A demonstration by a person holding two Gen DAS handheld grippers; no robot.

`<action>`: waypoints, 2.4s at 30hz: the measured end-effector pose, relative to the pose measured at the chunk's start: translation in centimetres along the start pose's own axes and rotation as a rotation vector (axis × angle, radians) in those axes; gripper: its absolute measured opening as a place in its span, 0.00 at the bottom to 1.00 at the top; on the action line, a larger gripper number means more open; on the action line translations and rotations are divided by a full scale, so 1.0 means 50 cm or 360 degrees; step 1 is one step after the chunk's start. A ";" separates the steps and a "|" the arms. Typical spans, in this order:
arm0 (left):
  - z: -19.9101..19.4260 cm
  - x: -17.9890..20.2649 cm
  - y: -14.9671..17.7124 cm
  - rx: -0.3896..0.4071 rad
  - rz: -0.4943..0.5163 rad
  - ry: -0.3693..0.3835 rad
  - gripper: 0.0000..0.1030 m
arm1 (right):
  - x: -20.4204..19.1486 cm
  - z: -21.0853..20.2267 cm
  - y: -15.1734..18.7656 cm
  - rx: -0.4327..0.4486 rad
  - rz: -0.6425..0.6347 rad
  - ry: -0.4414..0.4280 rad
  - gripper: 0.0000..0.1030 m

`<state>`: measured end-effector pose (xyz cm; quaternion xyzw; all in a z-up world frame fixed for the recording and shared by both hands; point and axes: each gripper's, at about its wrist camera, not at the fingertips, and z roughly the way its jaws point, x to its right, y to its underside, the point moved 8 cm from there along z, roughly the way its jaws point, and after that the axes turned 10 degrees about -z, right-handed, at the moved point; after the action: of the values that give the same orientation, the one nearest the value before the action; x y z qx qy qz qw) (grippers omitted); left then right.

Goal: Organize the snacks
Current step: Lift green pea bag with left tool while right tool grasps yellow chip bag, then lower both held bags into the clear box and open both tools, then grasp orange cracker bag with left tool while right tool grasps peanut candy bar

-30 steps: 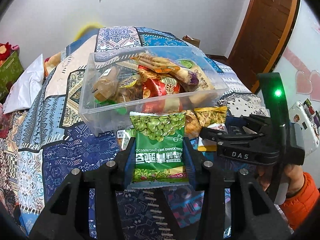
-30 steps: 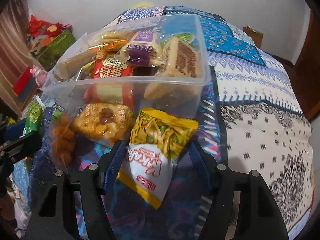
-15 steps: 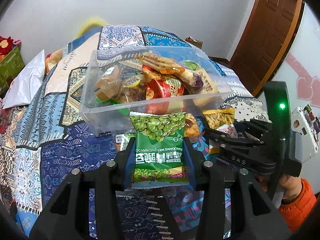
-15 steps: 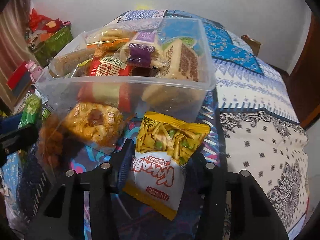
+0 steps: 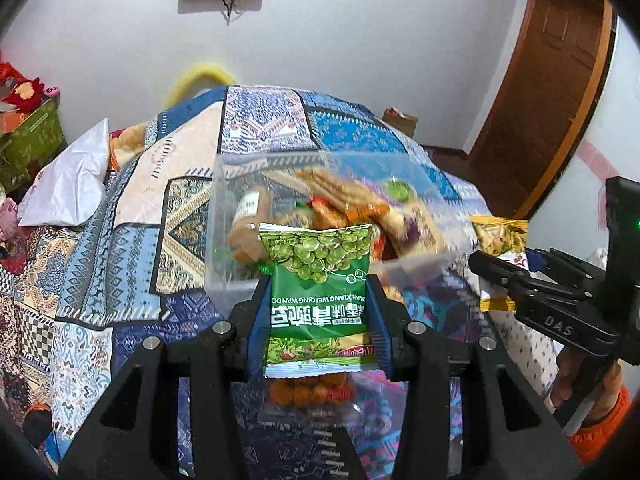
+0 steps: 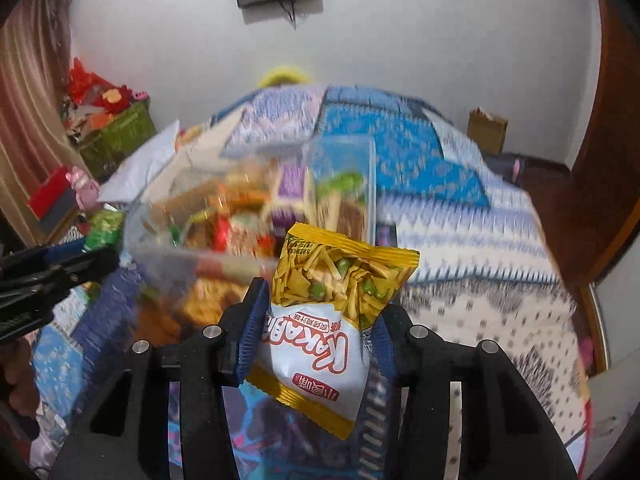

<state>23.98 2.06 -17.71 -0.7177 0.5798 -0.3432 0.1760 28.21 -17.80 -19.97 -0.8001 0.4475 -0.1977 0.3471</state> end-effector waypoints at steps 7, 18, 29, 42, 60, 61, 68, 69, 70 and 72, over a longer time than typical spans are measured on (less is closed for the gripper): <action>0.012 -0.003 -0.063 0.0042 -0.0018 -0.0010 0.43 | 0.009 0.008 -0.086 0.0114 -0.0013 -0.0001 0.43; 0.095 -0.008 -0.125 0.0015 -0.0073 -0.0019 0.43 | 0.010 0.069 -0.151 0.0150 -0.0043 0.0012 0.43; 0.228 -0.034 -0.137 -0.0074 -0.0150 -0.0091 0.43 | 0.025 0.180 -0.154 0.0037 -0.0040 0.0032 0.43; 0.290 -0.033 -0.156 -0.0100 -0.0162 -0.0181 0.48 | 0.031 0.220 -0.133 -0.0024 -0.0003 0.0015 0.45; 0.102 0.021 -0.147 0.0028 -0.0051 -0.0043 0.61 | 0.019 0.086 -0.147 0.0096 -0.0038 0.0014 0.61; 0.091 0.021 -0.144 0.0033 -0.0053 -0.0034 0.61 | 0.017 0.071 -0.146 0.0116 -0.0037 0.0012 0.61; 0.033 -0.001 -0.077 -0.0017 -0.0047 -0.0041 0.61 | -0.019 -0.002 -0.110 0.0171 -0.0062 -0.0013 0.69; 0.031 -0.006 -0.064 -0.0033 -0.0042 -0.0048 0.61 | -0.025 -0.007 -0.101 0.0166 -0.0067 -0.0025 0.69; 0.029 -0.011 -0.050 -0.0051 -0.0038 -0.0055 0.61 | -0.031 -0.011 -0.091 0.0156 -0.0074 -0.0033 0.69; 0.027 -0.024 -0.015 -0.0092 -0.0034 -0.0067 0.61 | -0.038 -0.014 -0.072 0.0141 -0.0084 -0.0038 0.69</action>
<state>25.32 3.18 -18.50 -0.7357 0.5779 -0.3132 0.1637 28.87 -15.15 -16.85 -0.7978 0.4129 -0.2169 0.3820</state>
